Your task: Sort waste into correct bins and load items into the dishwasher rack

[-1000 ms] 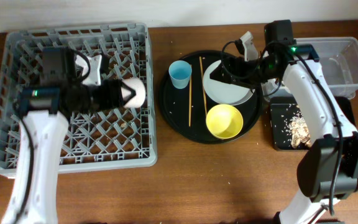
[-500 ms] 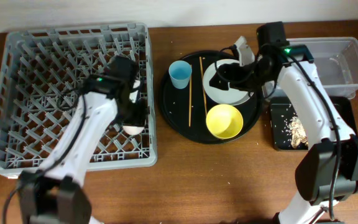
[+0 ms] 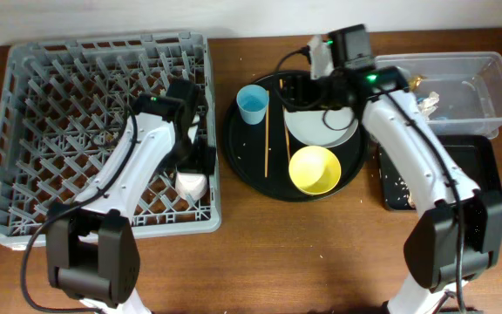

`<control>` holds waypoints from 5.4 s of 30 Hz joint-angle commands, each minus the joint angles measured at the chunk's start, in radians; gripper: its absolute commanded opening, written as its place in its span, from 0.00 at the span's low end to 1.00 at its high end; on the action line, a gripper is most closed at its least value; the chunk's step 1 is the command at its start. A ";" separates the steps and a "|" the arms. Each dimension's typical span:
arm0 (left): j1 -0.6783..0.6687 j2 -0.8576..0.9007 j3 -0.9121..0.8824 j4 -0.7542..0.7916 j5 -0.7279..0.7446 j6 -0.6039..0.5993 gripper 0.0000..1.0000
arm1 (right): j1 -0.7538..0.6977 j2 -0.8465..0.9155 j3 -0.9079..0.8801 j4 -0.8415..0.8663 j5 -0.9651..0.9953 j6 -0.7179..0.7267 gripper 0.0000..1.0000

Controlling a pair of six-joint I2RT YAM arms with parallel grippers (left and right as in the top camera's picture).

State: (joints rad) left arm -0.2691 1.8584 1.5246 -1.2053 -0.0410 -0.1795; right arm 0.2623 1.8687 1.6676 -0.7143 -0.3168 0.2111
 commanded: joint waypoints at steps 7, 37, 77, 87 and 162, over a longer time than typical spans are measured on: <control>0.019 -0.141 0.275 0.043 0.003 0.000 0.99 | 0.076 0.188 0.041 0.136 0.235 0.120 0.78; 0.300 -0.134 -0.164 0.483 1.335 0.161 0.99 | -0.186 0.076 -0.029 -0.190 -0.988 -0.311 0.04; 0.259 -0.131 -0.239 0.694 1.549 -0.015 0.95 | 0.136 0.077 -0.139 0.448 -0.795 0.212 0.04; 0.259 -0.131 -0.239 0.694 1.564 -0.015 0.50 | 0.136 0.077 -0.139 0.446 -0.753 0.213 0.21; -0.114 0.155 0.356 -0.142 0.079 -0.084 0.82 | -0.178 -0.389 0.018 -0.505 0.068 -0.024 0.99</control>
State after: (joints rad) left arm -0.3527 2.0235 1.9785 -1.4197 0.0654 -0.1452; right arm 0.0837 1.4750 1.6829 -1.2152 -0.2619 0.1978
